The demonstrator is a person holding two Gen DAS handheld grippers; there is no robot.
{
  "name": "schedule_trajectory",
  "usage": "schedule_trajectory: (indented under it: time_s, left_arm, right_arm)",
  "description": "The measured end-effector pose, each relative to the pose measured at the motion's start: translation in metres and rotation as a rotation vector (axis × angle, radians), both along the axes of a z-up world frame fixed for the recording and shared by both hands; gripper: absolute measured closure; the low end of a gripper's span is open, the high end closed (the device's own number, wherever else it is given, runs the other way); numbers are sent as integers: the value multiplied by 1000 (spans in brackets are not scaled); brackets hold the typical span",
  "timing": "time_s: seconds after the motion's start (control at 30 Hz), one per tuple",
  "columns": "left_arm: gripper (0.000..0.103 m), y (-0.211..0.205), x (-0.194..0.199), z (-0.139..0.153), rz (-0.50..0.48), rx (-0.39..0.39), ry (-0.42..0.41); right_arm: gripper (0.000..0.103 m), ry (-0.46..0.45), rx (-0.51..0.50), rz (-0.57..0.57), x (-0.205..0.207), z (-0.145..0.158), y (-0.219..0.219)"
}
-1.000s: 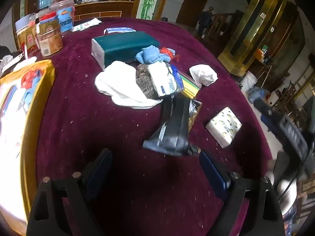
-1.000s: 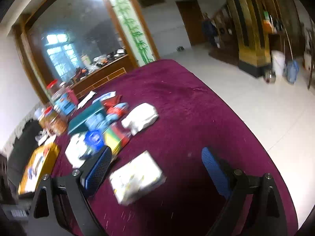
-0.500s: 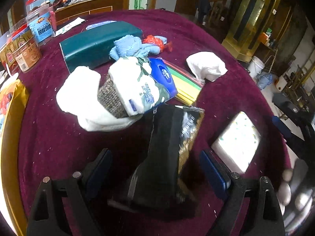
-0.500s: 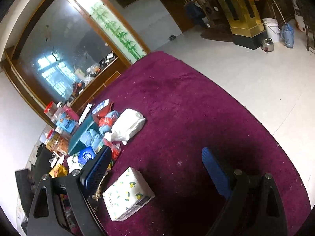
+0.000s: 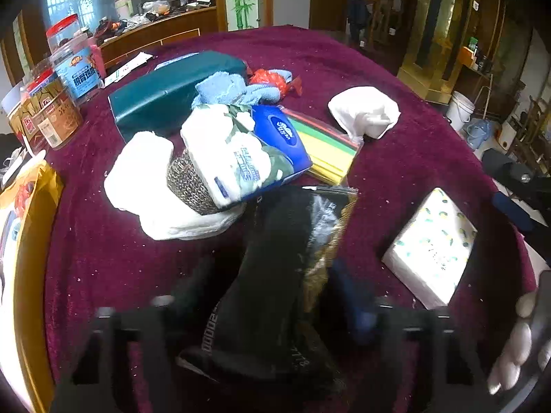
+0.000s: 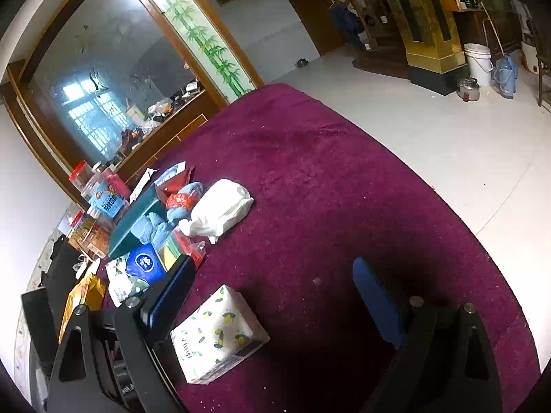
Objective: Organize soft objects
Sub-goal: 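Grasp the black-gold snack bag with the left gripper while the right grasps the lemon-print tissue box, then carry the black bag and lemon-print box over the tray with both grippers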
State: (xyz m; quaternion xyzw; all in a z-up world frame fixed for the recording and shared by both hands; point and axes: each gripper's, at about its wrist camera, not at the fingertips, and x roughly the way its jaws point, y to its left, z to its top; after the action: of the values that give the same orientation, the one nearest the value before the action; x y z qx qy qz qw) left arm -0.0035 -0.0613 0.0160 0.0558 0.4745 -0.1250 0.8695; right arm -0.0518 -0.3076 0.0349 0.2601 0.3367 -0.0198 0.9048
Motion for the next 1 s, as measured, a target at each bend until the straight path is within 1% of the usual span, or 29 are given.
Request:
schedule_trajectory:
  time_s: [0.03, 0.07, 0.13, 0.17, 0.27, 0.37, 0.47, 0.53, 0.57, 0.63, 0.7, 0.77, 0.83, 0.93, 0.97, 1.0]
  left_arm:
    - [51, 2, 0, 1, -7, -10, 7]
    - [52, 4, -1, 2, -13, -21, 12]
    - [52, 11, -6, 6, -18, -58, 19]
    - [52, 17, -10, 11, -22, -96, 19]
    - [52, 34, -27, 27, -24, -171, -6]
    - [52, 59, -46, 42, -3, -237, -31]
    - [52, 89, -62, 50, 33, -290, -36]
    - [52, 107, -71, 52, 58, -307, -42]
    - [52, 118, -74, 53, 72, -314, -44]
    - [52, 136, -78, 52, 101, -340, -42]
    - [52, 147, -83, 52, 119, -359, -44]
    - [52, 159, -88, 52, 138, -380, -54]
    - [52, 169, -93, 54, 150, -395, -63]
    - [52, 190, -103, 56, 184, -407, -81]
    - [52, 197, -106, 57, 197, -409, -88]
    - [52, 205, -109, 58, 213, -410, -95]
  right_arm:
    - [11, 3, -2, 2, 0, 0, 0]
    - [11, 6, -3, 4, 1, -1, 1]
    - [11, 11, -1, 7, 1, -1, 1]
    - [11, 14, -1, 7, 2, -2, 1]
    - [11, 22, -1, 8, 3, -3, 1]
    - [11, 25, -6, 13, 3, -3, 3]
    - [11, 14, -2, 19, 0, 0, 3]
    - [11, 37, 41, 52, -2, 2, 5]
    - [11, 58, 85, 73, -7, 4, 8]
    - [11, 93, 103, 94, -13, 6, 19]
    - [11, 180, 69, 133, -10, 3, 38]
    - [11, 249, 60, 179, -1, -5, 59]
    - [11, 294, 21, 160, 10, -10, 71]
    - [11, 322, -49, 125, 26, -10, 83]
    - [17, 337, -93, 112, 33, -11, 89]
    - [25, 348, -131, 108, 37, -11, 94]
